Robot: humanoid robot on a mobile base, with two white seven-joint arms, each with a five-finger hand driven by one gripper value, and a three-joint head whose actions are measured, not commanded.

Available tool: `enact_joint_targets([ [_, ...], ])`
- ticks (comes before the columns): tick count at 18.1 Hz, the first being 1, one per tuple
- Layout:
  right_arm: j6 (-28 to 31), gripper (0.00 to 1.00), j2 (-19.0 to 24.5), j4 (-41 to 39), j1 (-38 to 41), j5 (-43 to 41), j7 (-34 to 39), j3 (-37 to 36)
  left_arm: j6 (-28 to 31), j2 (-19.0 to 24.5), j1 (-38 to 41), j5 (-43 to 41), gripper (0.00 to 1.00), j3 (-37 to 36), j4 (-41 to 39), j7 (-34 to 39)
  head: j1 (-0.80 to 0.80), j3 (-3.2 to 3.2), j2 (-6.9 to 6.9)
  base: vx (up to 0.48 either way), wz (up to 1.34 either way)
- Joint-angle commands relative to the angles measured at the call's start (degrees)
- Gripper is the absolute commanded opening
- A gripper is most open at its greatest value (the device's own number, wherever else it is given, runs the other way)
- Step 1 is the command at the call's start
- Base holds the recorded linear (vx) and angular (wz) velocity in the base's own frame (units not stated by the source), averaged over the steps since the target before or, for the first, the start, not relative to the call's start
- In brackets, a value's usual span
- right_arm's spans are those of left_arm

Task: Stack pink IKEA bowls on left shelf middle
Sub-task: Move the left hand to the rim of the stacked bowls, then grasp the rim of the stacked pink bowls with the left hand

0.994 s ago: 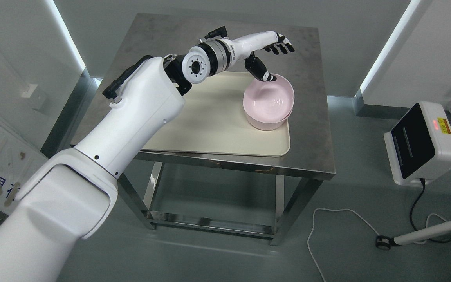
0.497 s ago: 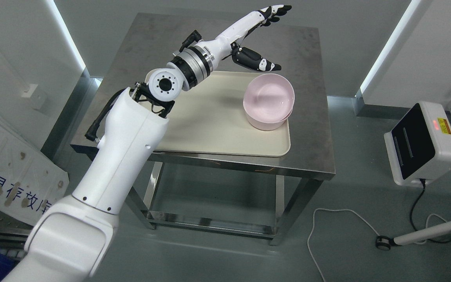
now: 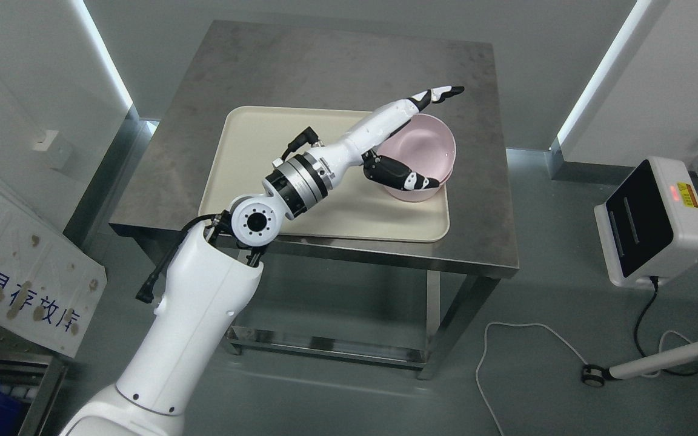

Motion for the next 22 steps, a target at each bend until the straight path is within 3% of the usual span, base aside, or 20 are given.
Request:
enact_joint_targets([
  [1, -0.1, 1.00, -1.0, -1.9, 1.7, -1.5, 0.0, -0.6, 0.1, 1.0, 2.9, -18.0, 0.96, -3.3, -7.7, -6.6, 0.00, 0.00, 0.00, 0.000, 0.00],
  [4, 0.0, 1.00, -1.0, -1.9, 1.7, -1.5, 0.0, -0.6, 0.6, 1.0, 0.2, -24.2, 0.95, -3.3, -3.8, -8.5, 0.00, 0.00, 0.00, 0.000, 0.00],
  [11, -0.1, 1.00, -1.0, -1.9, 1.7, -1.5, 0.0, -0.7, 10.4, 1.0, -4.0, -24.5, 0.92, -5.0, -1.2, -10.0, 0.00, 0.00, 0.00, 0.000, 0.00],
  [14, 0.0, 1.00, -1.0, -1.9, 1.7, -1.5, 0.0, -0.6, 11.2, 1.0, -4.1, -24.6, 0.86, -6.6, -1.0, -13.3, 0.00, 0.00, 0.00, 0.000, 0.00],
  [22, -0.1, 1.00, -1.0, -1.9, 1.7, -1.5, 0.0, -0.6, 11.4, 1.0, -10.0, -24.5, 0.73, -7.8, 5.6, -13.4, 0.00, 0.00, 0.00, 0.000, 0.00],
])
